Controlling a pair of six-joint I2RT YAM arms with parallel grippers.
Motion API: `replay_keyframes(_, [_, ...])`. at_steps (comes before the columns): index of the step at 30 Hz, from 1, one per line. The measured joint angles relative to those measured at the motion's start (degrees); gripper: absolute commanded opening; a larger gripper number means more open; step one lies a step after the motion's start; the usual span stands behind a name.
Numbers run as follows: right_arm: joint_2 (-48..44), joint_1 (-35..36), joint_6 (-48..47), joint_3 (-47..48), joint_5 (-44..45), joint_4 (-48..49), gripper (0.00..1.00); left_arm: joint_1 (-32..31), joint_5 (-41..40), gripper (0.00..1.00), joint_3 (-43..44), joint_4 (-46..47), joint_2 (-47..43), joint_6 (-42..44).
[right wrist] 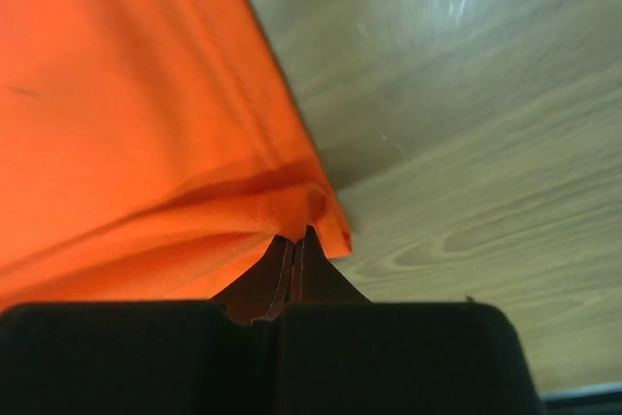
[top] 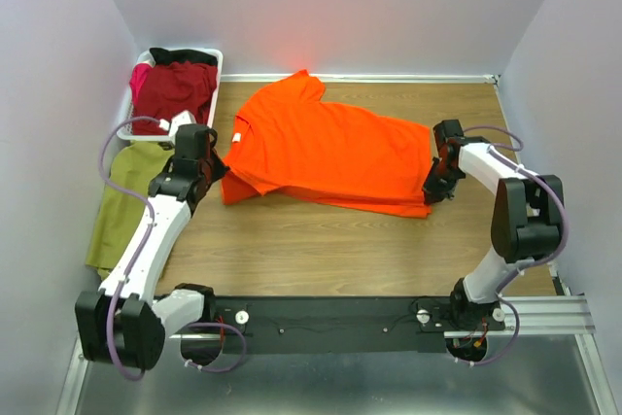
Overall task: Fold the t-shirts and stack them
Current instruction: Flatten out the tshirt, then fold the flattened tshirt in 1/3 of the way
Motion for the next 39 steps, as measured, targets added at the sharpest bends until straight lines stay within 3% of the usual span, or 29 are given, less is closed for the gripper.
replay_keyframes(5, [4.2,0.0,-0.3,0.0,-1.8,-4.6,0.01,0.0,0.2,0.0,-4.2,-3.2,5.4,-0.9])
replay_keyframes(15, [5.2,0.0,-0.7,0.4,-3.2,-8.1,0.01,-0.4,-0.8,0.0,-4.8,-8.5,5.4,-4.2])
replay_keyframes(39, [-0.1,0.0,0.5,1.6,0.8,-8.4,0.01,-1.1,-5.5,0.0,-1.3,-6.2,6.1,-3.8])
